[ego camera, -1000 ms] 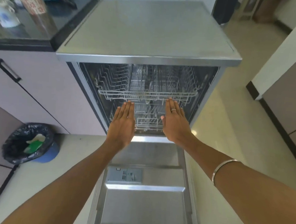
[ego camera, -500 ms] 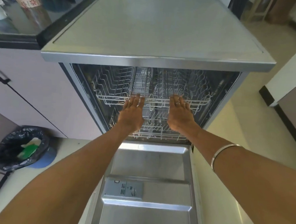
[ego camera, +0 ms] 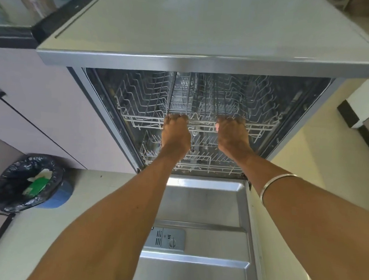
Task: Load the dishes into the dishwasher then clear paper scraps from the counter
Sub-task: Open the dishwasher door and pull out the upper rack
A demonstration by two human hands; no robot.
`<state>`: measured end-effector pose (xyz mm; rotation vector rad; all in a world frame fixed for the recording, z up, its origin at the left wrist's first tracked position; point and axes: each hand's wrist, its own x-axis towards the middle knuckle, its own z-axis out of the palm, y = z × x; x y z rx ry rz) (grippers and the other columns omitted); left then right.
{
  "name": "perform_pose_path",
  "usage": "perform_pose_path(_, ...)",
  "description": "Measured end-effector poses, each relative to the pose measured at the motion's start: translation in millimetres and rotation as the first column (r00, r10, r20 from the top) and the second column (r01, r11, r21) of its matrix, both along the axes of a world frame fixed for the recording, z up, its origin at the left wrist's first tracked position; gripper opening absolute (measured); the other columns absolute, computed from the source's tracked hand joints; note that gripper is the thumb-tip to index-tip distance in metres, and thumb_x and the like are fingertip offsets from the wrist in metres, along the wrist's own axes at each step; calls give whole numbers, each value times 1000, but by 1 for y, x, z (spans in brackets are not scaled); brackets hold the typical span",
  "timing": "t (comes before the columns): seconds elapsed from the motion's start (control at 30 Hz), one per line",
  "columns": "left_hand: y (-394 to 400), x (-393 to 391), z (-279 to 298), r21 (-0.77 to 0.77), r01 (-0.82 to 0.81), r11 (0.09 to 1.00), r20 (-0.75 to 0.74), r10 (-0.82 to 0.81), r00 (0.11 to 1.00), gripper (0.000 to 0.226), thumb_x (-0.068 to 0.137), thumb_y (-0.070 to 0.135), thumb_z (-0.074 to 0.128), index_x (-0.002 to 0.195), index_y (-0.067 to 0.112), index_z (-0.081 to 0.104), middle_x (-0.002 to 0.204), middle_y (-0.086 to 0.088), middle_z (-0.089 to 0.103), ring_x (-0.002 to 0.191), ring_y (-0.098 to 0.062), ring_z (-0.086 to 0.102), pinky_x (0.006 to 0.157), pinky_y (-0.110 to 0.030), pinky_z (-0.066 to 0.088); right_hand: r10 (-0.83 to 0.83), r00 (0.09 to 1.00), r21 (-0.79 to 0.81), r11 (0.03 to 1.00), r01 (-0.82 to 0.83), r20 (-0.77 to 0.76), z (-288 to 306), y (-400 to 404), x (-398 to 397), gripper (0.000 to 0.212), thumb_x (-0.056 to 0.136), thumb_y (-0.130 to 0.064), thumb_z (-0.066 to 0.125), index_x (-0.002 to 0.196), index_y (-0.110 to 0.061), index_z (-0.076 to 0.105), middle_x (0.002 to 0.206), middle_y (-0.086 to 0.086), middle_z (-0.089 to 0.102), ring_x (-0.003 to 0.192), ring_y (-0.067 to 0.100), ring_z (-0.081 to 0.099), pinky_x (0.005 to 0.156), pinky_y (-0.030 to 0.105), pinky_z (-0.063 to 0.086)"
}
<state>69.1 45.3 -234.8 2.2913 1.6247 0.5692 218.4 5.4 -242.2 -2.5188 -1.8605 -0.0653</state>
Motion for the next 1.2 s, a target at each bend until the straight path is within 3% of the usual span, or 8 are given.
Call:
perform_pose_path(0.13,9,-2,5,-11,4,1000,-33,-5,999,46,82,-18,55,119,8,64,111,-12,66,109,-29,59,92,-39,55,-27,999,13,1000,28,-38,6,-1,-1,44,82,7,62,122,-9,56,93,11,64,96,27,59,100,40,50)
perform_pose_path(0.3,1,-6,5,-2,-39,999,-4,39,999,27,90,-6,58,113,8,64,108,-11,66,106,-26,56,94,-35,50,-42,998,8,999,42,-51,10,-14,-7,36,86,4,61,118,-10,59,92,9,63,91,23,60,91,37,55)
perform_pose_path(0.43,-14,-19,2,30,8,1000,-33,-7,999,30,89,-6,58,114,9,65,111,-9,66,109,-26,56,101,-35,42,-23,996,82,996,31,-88,-1,-30,-9,34,87,2,62,116,-16,64,86,4,66,82,20,62,97,40,51)
perform_pose_path(0.57,-36,-28,1,61,63,996,-193,-50,980,39,82,-4,64,119,9,64,123,-8,62,120,-27,51,112,-40,35,12,993,155,988,6,-114,-4,-55,-18,42,84,1,64,121,-18,64,99,7,70,100,25,63,113,47,34)
perform_pose_path(0.77,-79,-51,-2,53,124,991,-257,-106,960,48,74,-7,67,119,11,58,116,-5,67,115,-27,54,107,-37,33,26,996,176,984,-10,-89,-6,-103,-37,33,84,-14,61,117,-13,61,110,9,69,103,29,62,99,40,39)
perform_pose_path(1.0,-127,-77,-12,86,180,980,-274,-150,950,46,78,-3,60,120,13,54,116,-4,68,114,-28,55,103,-39,33,10,998,137,991,-1,-65,-7,-157,-59,34,83,-20,60,116,-12,62,109,11,69,101,33,59,96,42,39)
perform_pose_path(1.2,-166,-97,-14,87,179,980,-242,-154,958,21,98,24,44,111,15,58,101,-5,71,100,-27,61,95,-40,38,38,998,171,985,-30,-44,-11,-202,-75,23,90,-28,49,104,-17,65,97,7,71,94,30,61,91,42,41)
